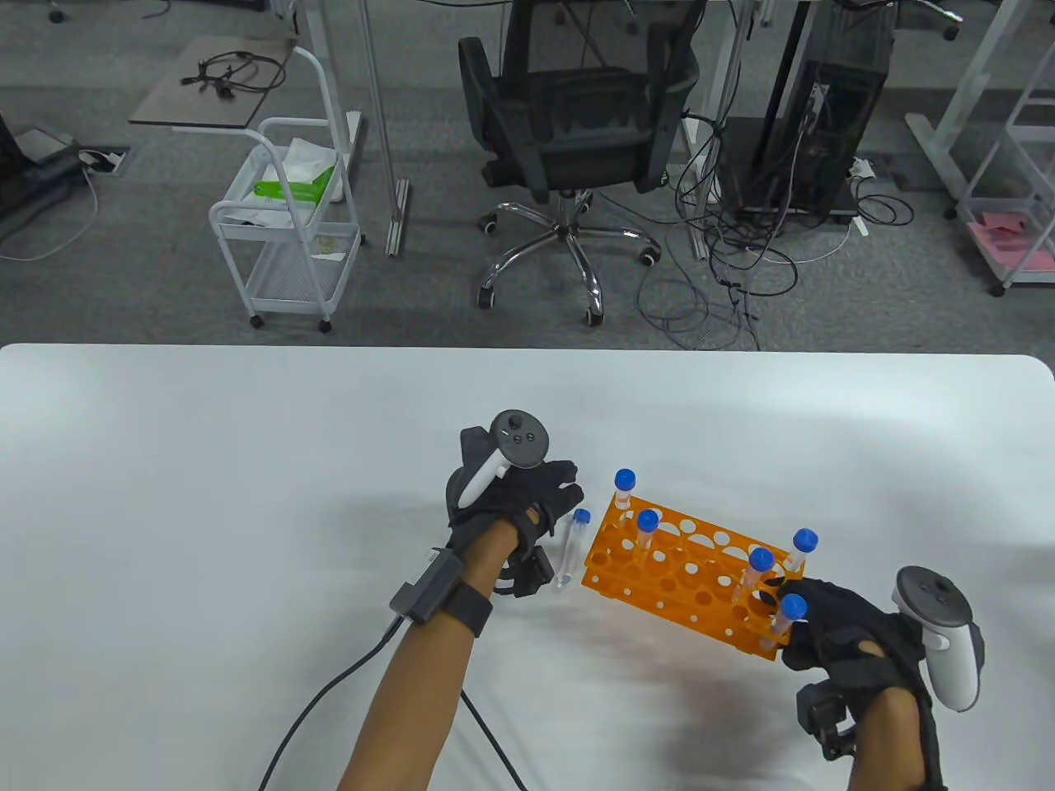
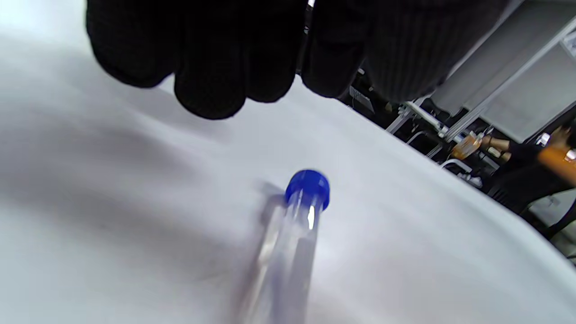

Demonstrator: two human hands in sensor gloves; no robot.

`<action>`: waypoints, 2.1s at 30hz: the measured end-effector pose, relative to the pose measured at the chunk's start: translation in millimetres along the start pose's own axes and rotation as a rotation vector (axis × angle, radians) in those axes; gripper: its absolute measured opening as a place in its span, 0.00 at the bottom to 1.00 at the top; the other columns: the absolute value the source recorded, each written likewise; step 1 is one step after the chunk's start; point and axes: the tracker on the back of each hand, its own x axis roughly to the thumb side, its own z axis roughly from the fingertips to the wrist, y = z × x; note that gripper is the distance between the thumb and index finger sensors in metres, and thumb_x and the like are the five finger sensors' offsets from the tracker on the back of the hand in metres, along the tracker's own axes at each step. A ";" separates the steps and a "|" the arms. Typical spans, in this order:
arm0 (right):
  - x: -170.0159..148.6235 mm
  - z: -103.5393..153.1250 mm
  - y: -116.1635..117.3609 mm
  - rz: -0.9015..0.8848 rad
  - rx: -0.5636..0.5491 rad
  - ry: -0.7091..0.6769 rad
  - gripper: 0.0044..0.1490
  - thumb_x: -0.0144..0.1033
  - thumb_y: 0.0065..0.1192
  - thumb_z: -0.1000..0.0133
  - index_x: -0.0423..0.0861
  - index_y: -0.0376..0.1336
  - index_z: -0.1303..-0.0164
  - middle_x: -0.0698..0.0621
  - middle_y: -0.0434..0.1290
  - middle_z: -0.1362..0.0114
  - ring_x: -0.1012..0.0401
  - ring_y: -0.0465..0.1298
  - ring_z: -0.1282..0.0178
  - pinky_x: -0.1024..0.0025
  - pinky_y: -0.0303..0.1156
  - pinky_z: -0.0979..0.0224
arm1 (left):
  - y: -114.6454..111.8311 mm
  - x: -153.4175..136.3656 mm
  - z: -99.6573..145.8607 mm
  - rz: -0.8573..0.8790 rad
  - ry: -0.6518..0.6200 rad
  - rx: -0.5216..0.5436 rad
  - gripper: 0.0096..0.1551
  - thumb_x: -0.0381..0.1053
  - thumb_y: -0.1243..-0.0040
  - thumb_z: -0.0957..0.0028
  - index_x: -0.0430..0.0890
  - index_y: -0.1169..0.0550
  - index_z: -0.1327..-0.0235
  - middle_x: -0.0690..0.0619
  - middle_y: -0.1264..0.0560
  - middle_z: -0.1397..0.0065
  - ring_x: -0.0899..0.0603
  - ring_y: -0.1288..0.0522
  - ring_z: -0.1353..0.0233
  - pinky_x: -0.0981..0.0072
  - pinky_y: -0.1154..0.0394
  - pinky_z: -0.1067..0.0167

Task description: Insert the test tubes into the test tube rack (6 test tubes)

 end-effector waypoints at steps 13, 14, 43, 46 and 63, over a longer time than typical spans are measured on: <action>-11.4 -0.2 -11.0 -0.037 -0.016 0.027 0.32 0.57 0.62 0.44 0.48 0.70 0.37 0.38 0.66 0.22 0.47 0.82 0.40 0.48 0.77 0.41 | -35.5 14.7 -19.5 -0.268 0.042 0.005 0.38 0.64 0.27 0.63 0.56 0.21 0.36 0.46 0.17 0.46 0.46 0.18 0.56 0.49 0.22 0.51; -12.4 -0.3 -11.7 -0.041 -0.018 0.030 0.32 0.57 0.62 0.44 0.48 0.70 0.37 0.38 0.66 0.22 0.47 0.82 0.40 0.48 0.77 0.41 | -36.7 16.0 -19.4 -0.289 0.037 0.028 0.37 0.64 0.27 0.63 0.55 0.20 0.38 0.46 0.17 0.47 0.46 0.18 0.56 0.49 0.22 0.51; -6.6 -1.3 -4.4 -0.010 0.032 0.035 0.32 0.58 0.62 0.44 0.49 0.69 0.37 0.39 0.66 0.22 0.48 0.82 0.39 0.49 0.77 0.40 | 30.3 2.6 52.4 -0.216 0.034 0.201 0.28 0.59 0.27 0.61 0.51 0.16 0.47 0.49 0.15 0.51 0.47 0.14 0.58 0.51 0.18 0.56; -5.2 -3.0 -0.6 -0.006 0.049 0.035 0.32 0.58 0.62 0.44 0.49 0.69 0.37 0.39 0.66 0.22 0.48 0.82 0.39 0.49 0.77 0.40 | 41.0 4.8 73.3 -0.222 0.004 0.247 0.28 0.60 0.27 0.61 0.50 0.16 0.48 0.49 0.14 0.53 0.48 0.14 0.61 0.51 0.18 0.57; -2.5 -10.6 11.6 0.039 0.104 0.048 0.32 0.58 0.63 0.44 0.49 0.70 0.37 0.40 0.67 0.21 0.48 0.82 0.39 0.49 0.77 0.40 | 60.2 13.6 164.6 -0.118 -0.130 0.491 0.29 0.56 0.29 0.57 0.54 0.20 0.40 0.48 0.18 0.43 0.48 0.16 0.55 0.53 0.19 0.55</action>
